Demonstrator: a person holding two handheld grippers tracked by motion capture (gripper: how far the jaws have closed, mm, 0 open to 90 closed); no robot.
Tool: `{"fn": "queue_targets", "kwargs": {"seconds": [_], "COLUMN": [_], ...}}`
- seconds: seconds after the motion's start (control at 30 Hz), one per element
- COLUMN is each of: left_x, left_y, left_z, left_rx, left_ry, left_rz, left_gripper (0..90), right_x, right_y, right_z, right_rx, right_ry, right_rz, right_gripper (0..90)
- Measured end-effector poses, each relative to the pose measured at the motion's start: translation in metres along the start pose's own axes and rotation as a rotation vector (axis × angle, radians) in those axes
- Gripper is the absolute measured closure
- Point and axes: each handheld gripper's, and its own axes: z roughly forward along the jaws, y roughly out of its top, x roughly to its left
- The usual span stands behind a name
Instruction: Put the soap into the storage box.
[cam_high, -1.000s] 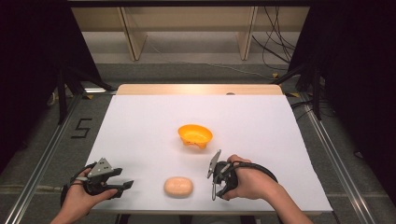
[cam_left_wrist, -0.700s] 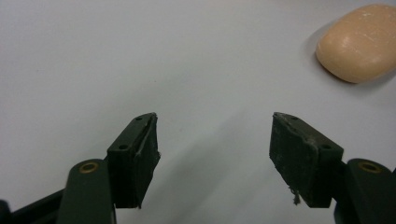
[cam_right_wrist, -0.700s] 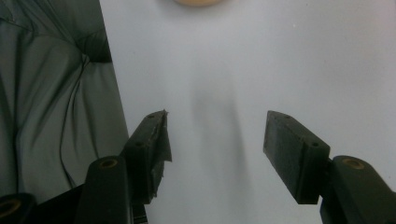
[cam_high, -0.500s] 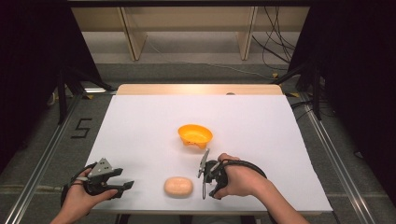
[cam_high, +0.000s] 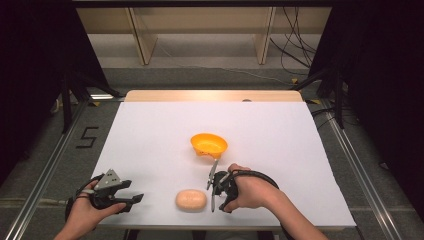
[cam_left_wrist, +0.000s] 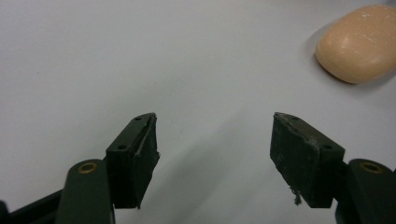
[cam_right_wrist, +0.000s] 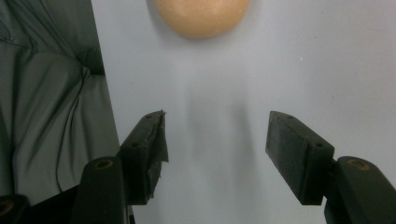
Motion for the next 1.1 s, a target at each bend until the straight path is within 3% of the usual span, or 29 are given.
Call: {"fn": "queue_targets", "kwargs": {"seconds": [0.13, 0.17, 0.23, 0.27, 0.57, 0.63, 0.67, 0.73, 0.77, 0.83, 0.87, 0.9, 0.97, 1.0, 1.03, 1.1], "left_x": [0.0, 0.0, 0.0, 0.0, 0.0, 0.0, 0.0, 0.0, 0.0, 0.0, 0.0, 0.0, 0.0, 0.001, 0.0, 0.0], "left_y": [0.0, 0.0, 0.0, 0.0, 0.0, 0.0, 0.0, 0.0, 0.0, 0.0, 0.0, 0.0, 0.0, 0.0, 0.0, 0.0], "left_z": [0.0, 0.0, 0.0, -0.001, 0.0, 0.0, 0.0, 0.0, 0.0, 0.0, 0.0, 0.0, 0.0, 0.0, 0.0, 0.0], "left_rx": [-0.002, -0.001, 0.0, 0.001, 0.005, 0.001, -0.001, -0.005, -0.004, -0.005, -0.005, -0.004, -0.003, -0.003, -0.004, -0.004], "left_ry": [-0.004, 0.0, -0.007, -0.013, -0.017, -0.016, -0.017, -0.013, -0.014, -0.014, -0.014, -0.014, -0.018, -0.016, -0.021, -0.021], "left_rz": [0.0, -0.001, 0.0, -0.001, -0.019, -0.02, -0.021, -0.022, -0.022, -0.022, -0.023, -0.022, -0.017, -0.004, -0.024, -0.024], "left_gripper": [31.8, 31.7, 31.7, 31.7, 31.7, 31.6, 31.6, 31.6, 31.6, 31.6, 31.6, 31.6, 31.6, 31.6, 31.6, 31.6], "right_x": [-0.002, -0.001, 0.0, -0.001, -0.001, -0.002, -0.001, -0.005, -0.003, -0.001, -0.001, -0.005, -0.003, -0.005, -0.005, -0.004], "right_y": [0.004, 0.005, 0.008, 0.01, 0.023, 0.026, 0.027, 0.031, 0.032, 0.036, 0.036, 0.039, 0.042, 0.043, 0.045, 0.048], "right_z": [0.0, 0.0, 0.001, 0.001, 0.004, 0.006, 0.006, 0.009, 0.009, 0.01, 0.01, 0.012, 0.012, 0.013, 0.013, 0.014], "right_rx": [-0.008, -0.005, -0.005, -0.013, -0.016, -0.02, -0.015, -0.044, -0.025, -0.007, -0.007, -0.036, -0.03, -0.039, -0.035, -0.024], "right_ry": [0.003, 0.003, 0.007, 0.007, 0.016, 0.023, 0.03, 0.031, 0.032, 0.051, 0.051, 0.045, 0.046, 0.051, 0.047, 0.056], "right_rz": [-0.031, -0.007, -0.006, -0.032, -0.026, -0.055, -0.029, -0.111, -0.068, -0.039, -0.039, -0.097, -0.069, -0.097, -0.088, -0.071], "right_gripper": [38.3, 38.3, 38.0, 37.8, 37.0, 36.8, 36.5, 36.4, 36.3, 35.8, 35.8, 35.5, 34.6, 34.1, 33.7, 33.1]}}
